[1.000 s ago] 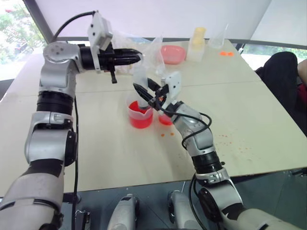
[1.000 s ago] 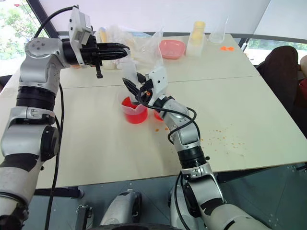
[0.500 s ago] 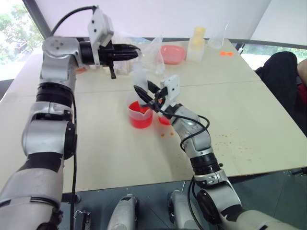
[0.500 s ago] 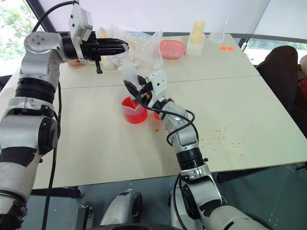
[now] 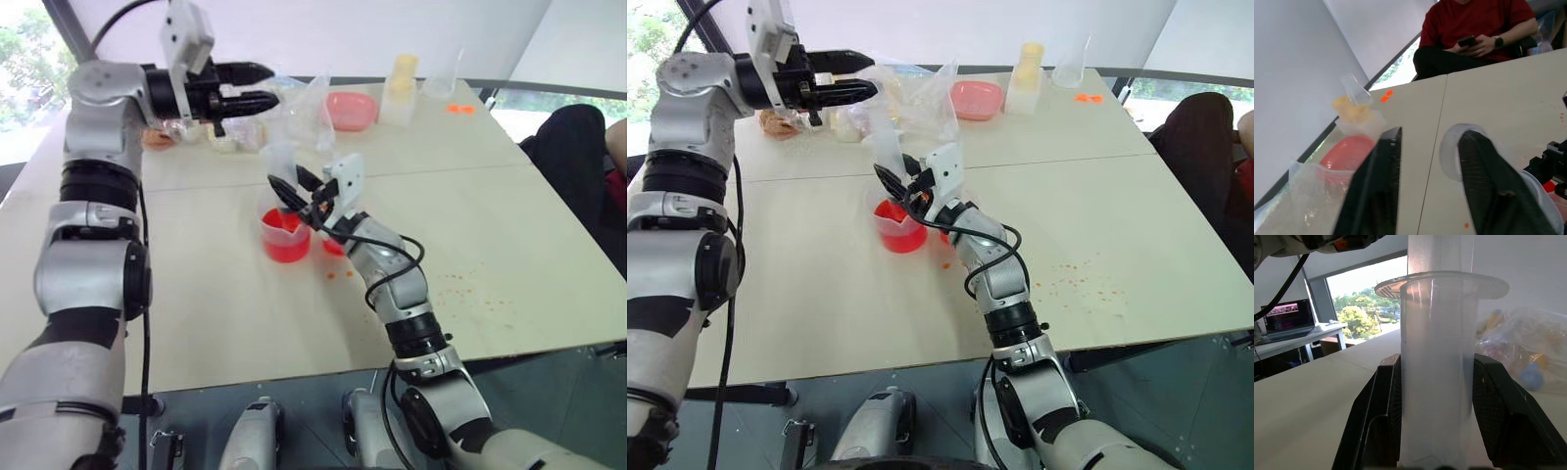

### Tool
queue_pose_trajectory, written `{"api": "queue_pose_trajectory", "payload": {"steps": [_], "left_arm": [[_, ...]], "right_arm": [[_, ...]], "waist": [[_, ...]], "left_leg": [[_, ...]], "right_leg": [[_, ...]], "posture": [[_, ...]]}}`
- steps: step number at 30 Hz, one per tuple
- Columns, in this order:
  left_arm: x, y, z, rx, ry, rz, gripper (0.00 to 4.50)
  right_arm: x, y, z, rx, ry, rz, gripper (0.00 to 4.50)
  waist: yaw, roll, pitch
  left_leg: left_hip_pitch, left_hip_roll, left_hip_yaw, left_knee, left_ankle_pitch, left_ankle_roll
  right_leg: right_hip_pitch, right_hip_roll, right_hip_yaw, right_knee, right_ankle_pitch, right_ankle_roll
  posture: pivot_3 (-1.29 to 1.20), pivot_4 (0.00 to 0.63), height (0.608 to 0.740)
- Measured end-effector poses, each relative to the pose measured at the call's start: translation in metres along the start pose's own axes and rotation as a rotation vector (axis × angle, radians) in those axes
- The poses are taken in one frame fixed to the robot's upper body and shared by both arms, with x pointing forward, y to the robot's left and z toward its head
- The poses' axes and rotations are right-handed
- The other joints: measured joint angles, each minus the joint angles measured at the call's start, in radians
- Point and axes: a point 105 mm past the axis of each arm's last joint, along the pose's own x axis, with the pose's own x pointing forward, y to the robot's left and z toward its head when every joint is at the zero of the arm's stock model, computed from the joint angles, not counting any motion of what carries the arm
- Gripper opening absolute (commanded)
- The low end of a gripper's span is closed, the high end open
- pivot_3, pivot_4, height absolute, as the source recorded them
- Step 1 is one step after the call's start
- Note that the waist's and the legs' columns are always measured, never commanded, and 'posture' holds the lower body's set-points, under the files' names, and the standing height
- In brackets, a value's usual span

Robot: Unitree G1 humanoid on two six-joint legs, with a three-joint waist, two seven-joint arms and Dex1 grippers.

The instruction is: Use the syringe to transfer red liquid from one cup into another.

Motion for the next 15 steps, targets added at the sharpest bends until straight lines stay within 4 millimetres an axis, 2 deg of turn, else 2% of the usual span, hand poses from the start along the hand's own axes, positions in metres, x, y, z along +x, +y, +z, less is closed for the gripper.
{"api": "queue_pose_trajectory", "payload": {"steps": [3,7,10,12,15], "left_arm": [[-0.007,-0.002,0.008,-0.011,-0.029,0.006,4.14],[-0.018,-0.016,0.006,-0.097,-0.05,-0.019,4.14],[-0.029,-0.027,-0.009,-0.292,-0.082,-0.012,4.14],[-0.044,-0.039,-0.017,-0.418,-0.075,-0.014,4.14],[-0.054,-0.06,-0.029,-0.561,-0.068,-0.036,4.14]], "right_arm": [[0.005,0.003,0.007,-0.018,-0.009,0.029,1.47],[0.009,0.002,0.013,-0.035,-0.004,0.035,1.47],[0.015,0.002,0.035,-0.064,-0.047,0.039,1.47],[0.014,0.002,0.047,-0.067,-0.082,0.035,1.47],[0.01,-0.001,0.056,-0.068,-0.097,0.021,1.47]], "waist": [[-0.001,0.0,0.0],[-0.002,0.0,0.0],[-0.002,0.0,0.0],[-0.004,0.0,0.0],[-0.002,0.0,0.0]], "left_leg": [[0.0,0.0,0.0,0.0,0.0,0.0],[0.0,0.001,0.0,0.0,0.0,0.0],[0.0,0.001,-0.001,0.0,0.0,-0.001],[0.0,0.002,-0.002,0.0,0.0,0.0],[0.0,0.002,-0.002,0.0,0.0,-0.001]], "right_leg": [[0.0,0.0,0.0,0.001,0.0,0.0],[-0.001,0.0,0.001,0.001,0.0,0.0],[-0.001,0.0,0.001,0.001,0.0,0.0],[-0.001,0.0,0.002,0.001,0.0,0.0],[-0.001,0.0,0.002,0.001,0.0,0.0]], "posture": [[0.0,0.15,0.74],[0.0,0.15,0.74],[0.0,0.15,0.74],[0.0,0.15,0.74],[0.0,0.15,0.74]]}}
